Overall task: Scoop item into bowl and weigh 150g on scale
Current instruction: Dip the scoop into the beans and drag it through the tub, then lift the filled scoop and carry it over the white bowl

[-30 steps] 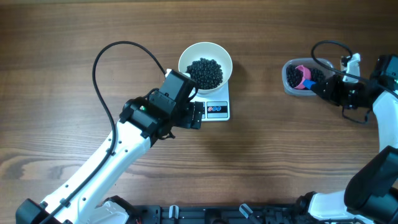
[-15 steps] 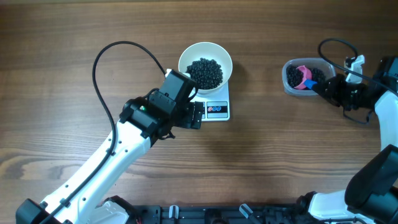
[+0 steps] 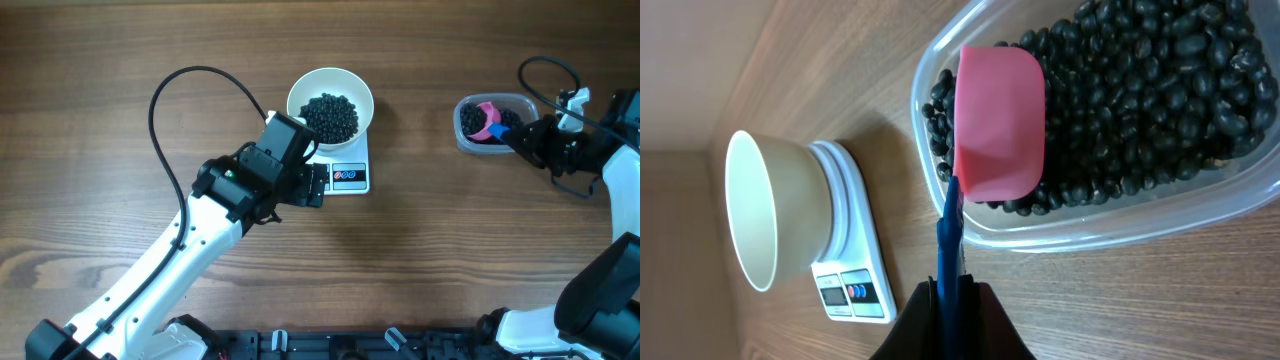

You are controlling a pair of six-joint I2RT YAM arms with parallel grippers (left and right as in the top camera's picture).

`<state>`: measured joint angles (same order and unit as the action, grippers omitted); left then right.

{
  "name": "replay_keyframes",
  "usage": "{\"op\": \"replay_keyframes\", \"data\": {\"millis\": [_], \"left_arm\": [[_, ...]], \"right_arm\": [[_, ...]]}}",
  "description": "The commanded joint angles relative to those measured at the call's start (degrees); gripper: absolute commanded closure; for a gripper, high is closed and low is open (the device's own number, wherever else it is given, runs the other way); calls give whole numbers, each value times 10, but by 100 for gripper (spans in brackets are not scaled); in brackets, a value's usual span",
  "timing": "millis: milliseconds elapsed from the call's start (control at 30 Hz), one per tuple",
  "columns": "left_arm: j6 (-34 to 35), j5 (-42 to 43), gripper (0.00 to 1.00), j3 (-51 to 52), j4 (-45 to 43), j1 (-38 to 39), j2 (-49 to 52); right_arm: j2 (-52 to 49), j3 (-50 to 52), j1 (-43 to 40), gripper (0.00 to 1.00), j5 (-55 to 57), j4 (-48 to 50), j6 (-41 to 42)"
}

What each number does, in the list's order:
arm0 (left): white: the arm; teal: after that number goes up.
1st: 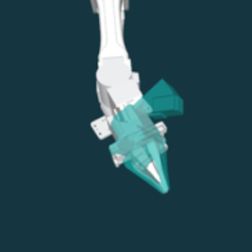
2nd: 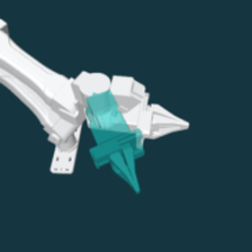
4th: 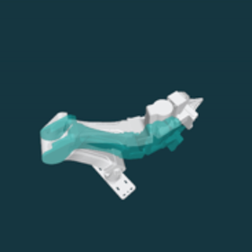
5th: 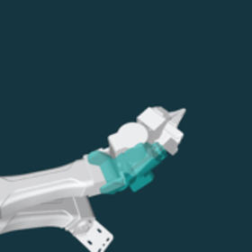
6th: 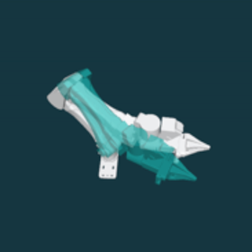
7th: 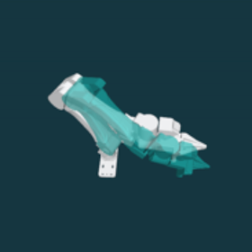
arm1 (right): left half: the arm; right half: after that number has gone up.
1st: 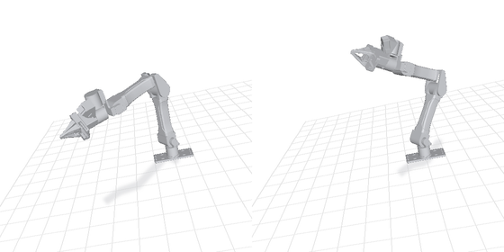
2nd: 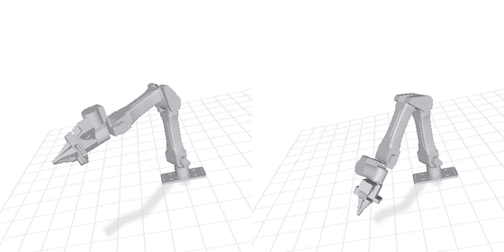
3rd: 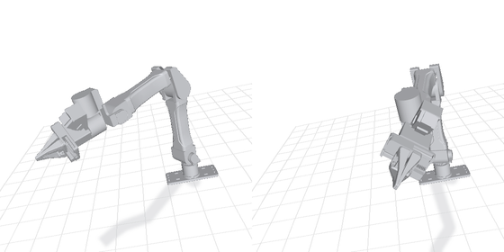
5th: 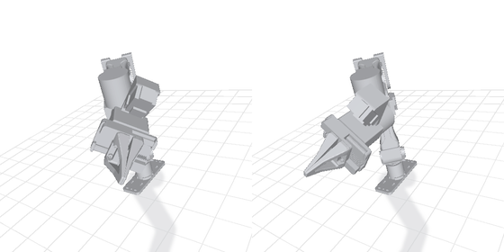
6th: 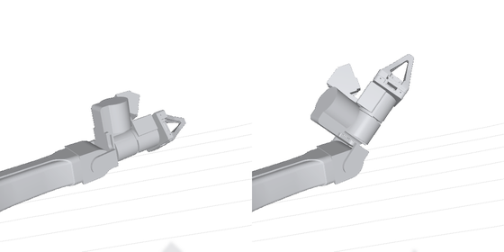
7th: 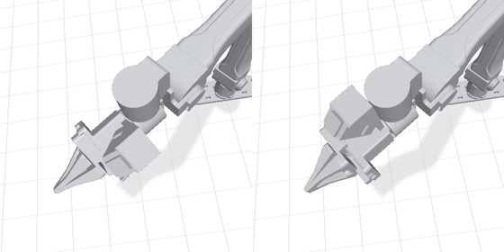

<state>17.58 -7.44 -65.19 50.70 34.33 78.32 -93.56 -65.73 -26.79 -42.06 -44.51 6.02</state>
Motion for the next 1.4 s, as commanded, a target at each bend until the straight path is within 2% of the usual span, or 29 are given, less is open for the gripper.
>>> {"op": "replay_keyframes", "data": {"millis": [0,467,800,967,1167,1367], "left_arm": [[-9,3,0,4,-2,-5,5],[-9,3,0,4,-2,-5,5],[-9,3,0,4,-2,-5,5],[-9,3,0,4,-2,-5,5],[-9,3,0,4,-2,-5,5],[-9,3,0,4,-2,-5,5]], "right_arm": [[-7,-3,-3,96,-37,9,39],[-7,-3,-53,96,-54,7,77],[-7,-3,-104,96,-181,7,76],[-7,-3,-104,96,-186,7,76],[-3,-3,-103,96,-283,16,71],[6,-3,-103,96,-289,15,77]]}}
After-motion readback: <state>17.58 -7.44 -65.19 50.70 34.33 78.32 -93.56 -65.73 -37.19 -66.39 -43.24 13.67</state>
